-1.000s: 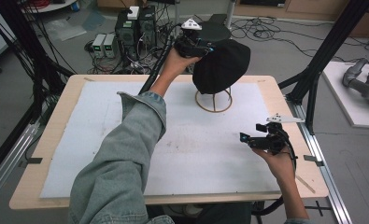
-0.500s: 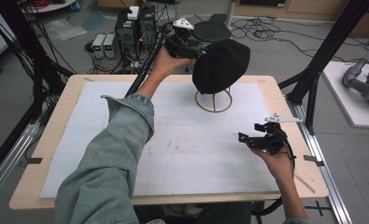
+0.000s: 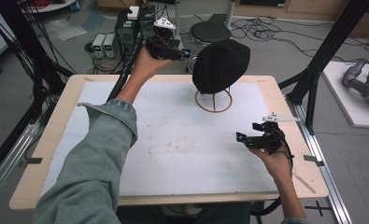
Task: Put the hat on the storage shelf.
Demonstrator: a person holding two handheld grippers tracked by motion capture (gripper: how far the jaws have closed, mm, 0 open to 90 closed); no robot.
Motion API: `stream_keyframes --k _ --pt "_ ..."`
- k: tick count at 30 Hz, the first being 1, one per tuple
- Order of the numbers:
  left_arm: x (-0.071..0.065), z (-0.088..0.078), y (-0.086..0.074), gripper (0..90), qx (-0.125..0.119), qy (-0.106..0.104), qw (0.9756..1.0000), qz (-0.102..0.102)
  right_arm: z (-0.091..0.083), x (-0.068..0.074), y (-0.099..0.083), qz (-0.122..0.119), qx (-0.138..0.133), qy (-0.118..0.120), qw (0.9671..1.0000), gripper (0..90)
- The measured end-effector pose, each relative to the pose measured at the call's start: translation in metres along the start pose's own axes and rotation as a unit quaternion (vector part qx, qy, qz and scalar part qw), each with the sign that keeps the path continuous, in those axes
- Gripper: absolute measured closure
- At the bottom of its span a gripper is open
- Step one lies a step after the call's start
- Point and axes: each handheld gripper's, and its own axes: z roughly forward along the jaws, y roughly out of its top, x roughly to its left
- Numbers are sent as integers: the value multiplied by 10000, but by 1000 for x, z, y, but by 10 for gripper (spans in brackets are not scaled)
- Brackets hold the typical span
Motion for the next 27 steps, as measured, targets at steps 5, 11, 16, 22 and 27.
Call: stream_keyframes --k 5,11,16,22,27 --pt "4 -24 -11 382 -104 148 9998 -123 2 2 1 -17 25 12 10000 102" --pt "5 -56 -32 358 -129 332 9992 -161 4 3 2 -27 36 11 10000 102" --pt "9 -89 -54 358 -266 479 9980 -304 5 3 2 -65 19 13 10000 102" --pt "5 -123 -89 342 -347 755 9956 -434 5 4 3 -51 42 20 10000 102" --pt "-4 -144 -118 339 -317 902 9948 -357 7 5 4 -75 57 25 10000 102"
